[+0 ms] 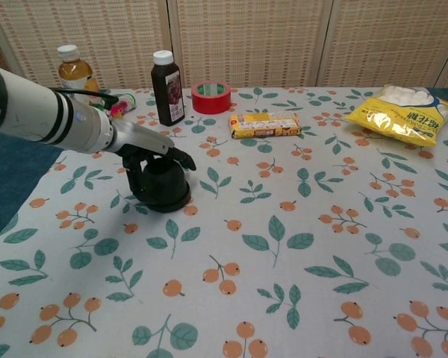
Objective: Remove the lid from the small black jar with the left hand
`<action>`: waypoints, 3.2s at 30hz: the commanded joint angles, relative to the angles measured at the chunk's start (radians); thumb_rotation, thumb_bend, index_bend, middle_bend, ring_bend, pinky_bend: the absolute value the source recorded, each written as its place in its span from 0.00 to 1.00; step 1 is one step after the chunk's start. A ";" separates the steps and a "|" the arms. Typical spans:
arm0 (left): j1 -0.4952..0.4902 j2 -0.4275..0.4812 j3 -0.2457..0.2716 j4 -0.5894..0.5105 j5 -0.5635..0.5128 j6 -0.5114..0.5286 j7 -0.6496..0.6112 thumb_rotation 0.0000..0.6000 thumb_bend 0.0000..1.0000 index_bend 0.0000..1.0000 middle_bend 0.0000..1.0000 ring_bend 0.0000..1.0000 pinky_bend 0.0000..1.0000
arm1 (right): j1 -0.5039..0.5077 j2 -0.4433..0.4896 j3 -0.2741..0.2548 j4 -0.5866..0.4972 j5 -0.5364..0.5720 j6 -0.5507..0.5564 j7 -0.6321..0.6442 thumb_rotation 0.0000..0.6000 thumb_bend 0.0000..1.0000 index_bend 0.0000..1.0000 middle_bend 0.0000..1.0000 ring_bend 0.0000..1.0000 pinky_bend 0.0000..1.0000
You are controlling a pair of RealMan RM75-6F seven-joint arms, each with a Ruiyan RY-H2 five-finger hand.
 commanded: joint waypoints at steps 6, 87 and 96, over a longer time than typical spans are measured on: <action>-0.025 -0.001 0.036 -0.017 -0.011 0.064 0.027 1.00 0.35 0.13 0.15 0.11 0.35 | -0.001 0.002 -0.001 -0.002 -0.003 0.002 0.002 1.00 0.15 0.00 0.00 0.00 0.00; 0.342 0.218 -0.124 -0.253 0.390 0.381 0.065 1.00 0.82 0.73 0.79 0.66 0.91 | 0.011 0.003 -0.013 -0.009 -0.018 -0.019 0.012 1.00 0.15 0.00 0.00 0.00 0.00; 0.333 0.390 -0.172 -0.466 0.363 0.434 0.152 1.00 0.82 0.74 0.79 0.66 0.91 | 0.011 0.004 -0.017 -0.011 -0.021 -0.020 0.011 1.00 0.15 0.00 0.00 0.00 0.00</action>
